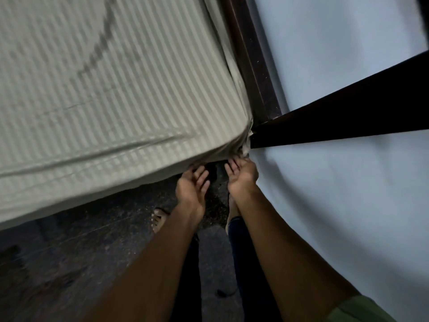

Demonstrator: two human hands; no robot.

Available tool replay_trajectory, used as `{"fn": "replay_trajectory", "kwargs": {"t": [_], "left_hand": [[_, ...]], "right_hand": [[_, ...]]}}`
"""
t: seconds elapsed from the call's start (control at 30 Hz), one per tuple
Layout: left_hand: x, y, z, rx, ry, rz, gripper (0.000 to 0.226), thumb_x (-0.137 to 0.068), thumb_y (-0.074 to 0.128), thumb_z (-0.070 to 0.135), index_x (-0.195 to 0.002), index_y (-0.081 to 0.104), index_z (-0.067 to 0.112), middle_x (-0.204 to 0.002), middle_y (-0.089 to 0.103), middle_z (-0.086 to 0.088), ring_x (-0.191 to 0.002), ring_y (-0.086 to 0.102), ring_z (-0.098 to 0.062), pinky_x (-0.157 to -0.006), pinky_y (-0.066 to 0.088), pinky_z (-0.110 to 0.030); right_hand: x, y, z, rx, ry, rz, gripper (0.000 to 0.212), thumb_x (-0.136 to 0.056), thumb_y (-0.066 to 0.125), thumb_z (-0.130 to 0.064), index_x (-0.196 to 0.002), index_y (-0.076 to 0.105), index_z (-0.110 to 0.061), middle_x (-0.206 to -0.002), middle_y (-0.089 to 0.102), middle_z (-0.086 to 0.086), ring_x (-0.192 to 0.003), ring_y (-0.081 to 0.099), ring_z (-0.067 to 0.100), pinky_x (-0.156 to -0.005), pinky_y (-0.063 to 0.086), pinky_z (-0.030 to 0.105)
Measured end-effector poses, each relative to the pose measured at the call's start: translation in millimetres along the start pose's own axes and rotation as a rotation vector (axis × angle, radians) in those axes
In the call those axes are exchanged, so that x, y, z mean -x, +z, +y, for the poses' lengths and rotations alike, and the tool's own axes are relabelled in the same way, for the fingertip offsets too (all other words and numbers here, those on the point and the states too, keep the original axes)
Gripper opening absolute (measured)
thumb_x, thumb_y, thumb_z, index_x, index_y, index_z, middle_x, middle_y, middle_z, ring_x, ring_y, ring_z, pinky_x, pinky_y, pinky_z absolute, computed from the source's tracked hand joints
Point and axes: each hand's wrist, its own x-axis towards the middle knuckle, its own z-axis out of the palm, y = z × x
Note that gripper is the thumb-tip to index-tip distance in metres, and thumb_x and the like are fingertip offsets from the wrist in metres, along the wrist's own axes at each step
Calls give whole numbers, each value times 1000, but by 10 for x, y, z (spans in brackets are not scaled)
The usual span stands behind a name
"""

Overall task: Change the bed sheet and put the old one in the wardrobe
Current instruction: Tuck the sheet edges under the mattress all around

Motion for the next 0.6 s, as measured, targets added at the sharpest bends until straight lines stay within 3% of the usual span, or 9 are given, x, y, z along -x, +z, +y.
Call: {"fn": "replay_trajectory", "kwargs": {"t": [0.03, 0.1, 0.17, 0.2, 0.3, 0.37, 0.6], "left_hand": [[-61, 9, -13, 205, -62, -3, 44, -109, 31, 25, -148, 51, 16, -140, 63, -10, -127, 60, -23, -101, 45, -36], [-198, 56, 38, 463, -58, -21, 48, -109, 26, 34, -148, 48, 18, -145, 59, -10, -137, 52, -27, -114, 38, -42], [-382, 101, 134, 592, -45, -18, 51, -106, 28, 41, -143, 53, 17, -140, 60, -11, -137, 52, -31, -119, 35, -47], [-472, 116, 180, 631, -50, -26, 53, -104, 29, 44, -142, 55, 17, -139, 62, -12, -134, 54, -32, -118, 36, -49], [-765, 114, 176, 710, -62, -77, 62, -96, 37, 51, -141, 59, 14, -135, 65, -19, -126, 61, -38, -112, 42, -55], [-898, 98, 123, 741, -63, -92, 64, -94, 40, 54, -139, 62, 14, -131, 67, -21, -123, 63, -40, -109, 44, -58], [-1113, 137, 16, 789, -19, -75, 66, -92, 44, 60, -137, 65, 16, -131, 68, -20, -123, 62, -44, -104, 48, -64]], "right_hand": [[-12, 12, 7, -55, 26, -60, 36, -109, 33, -16, -135, 57, -7, -131, 63, 12, -130, 57, 28, -112, 42, 41], [-113, 88, 9, -131, 73, -126, 35, -109, 32, -17, -127, 60, -8, -120, 63, 10, -119, 59, 27, -119, 37, 43], [-213, 187, -11, -144, 122, -161, 33, -109, 31, -17, -115, 63, -10, -109, 65, 12, -100, 61, 27, -118, 38, 42], [-253, 226, -8, -135, 124, -172, 35, -109, 32, -17, -117, 64, -9, -112, 66, 14, -101, 62, 29, -117, 39, 43], [-482, 295, 77, -173, 157, -345, 45, -108, 34, -28, -143, 58, -13, -138, 62, 17, -128, 56, 37, -120, 36, 51], [-547, 363, 118, -212, 179, -428, 51, -106, 32, -44, -143, 57, -22, -146, 58, 16, -135, 51, 41, -118, 37, 56], [-588, 586, 283, -300, 185, -290, 60, -101, 27, -55, -147, 53, -26, -157, 47, 12, -143, 41, 41, -121, 30, 57]]}}
